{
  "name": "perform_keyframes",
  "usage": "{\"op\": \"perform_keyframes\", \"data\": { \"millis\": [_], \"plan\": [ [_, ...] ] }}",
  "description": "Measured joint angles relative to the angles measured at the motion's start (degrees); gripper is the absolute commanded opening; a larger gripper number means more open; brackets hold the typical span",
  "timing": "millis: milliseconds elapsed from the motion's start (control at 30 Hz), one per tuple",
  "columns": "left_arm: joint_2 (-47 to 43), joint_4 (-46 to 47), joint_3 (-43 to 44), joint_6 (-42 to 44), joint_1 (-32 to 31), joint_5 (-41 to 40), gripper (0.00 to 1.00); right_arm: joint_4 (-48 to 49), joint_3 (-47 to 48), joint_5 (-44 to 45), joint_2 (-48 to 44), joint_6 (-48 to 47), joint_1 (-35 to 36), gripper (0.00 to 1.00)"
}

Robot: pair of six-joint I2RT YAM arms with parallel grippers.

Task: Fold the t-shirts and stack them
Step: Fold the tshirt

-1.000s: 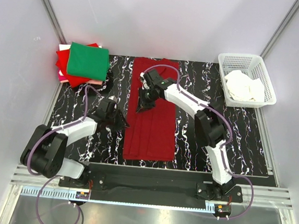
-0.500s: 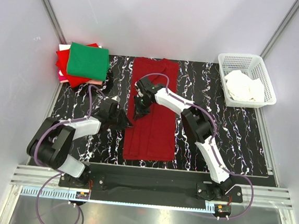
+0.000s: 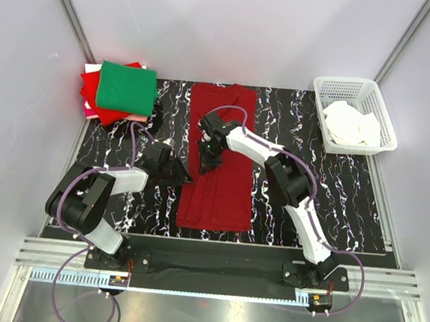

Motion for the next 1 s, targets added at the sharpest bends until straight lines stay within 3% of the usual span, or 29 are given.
{"op": "perform_keyframes", "data": {
  "millis": [367,567,767,1000],
  "plan": [
    [-1.53,-2.75,-0.07,-0.17,-0.11,-0.66,0.14,-1.05,-7.21,1.44,-5.09,-1.62,-3.41,0.15],
    [-5.51,-9.51,-0.74,-1.99,-0.63,-1.90,0.16,-5.01,-8.00,6.40,-6.69,-3.48,-7.21,0.15],
    [-13.11,-19.12,-0.79,-5.88,-6.23,-4.79,0.20,-8.94,-8.33,12.76,-10.21,-5.01,-10.23,0.16],
    [-16.90,-26.23,4.00,-7.26,-9.70,-8.70,0.22,-8.33,-13.07,9.44,-20.28,-3.43,-7.41,0.21]
  ]
}}
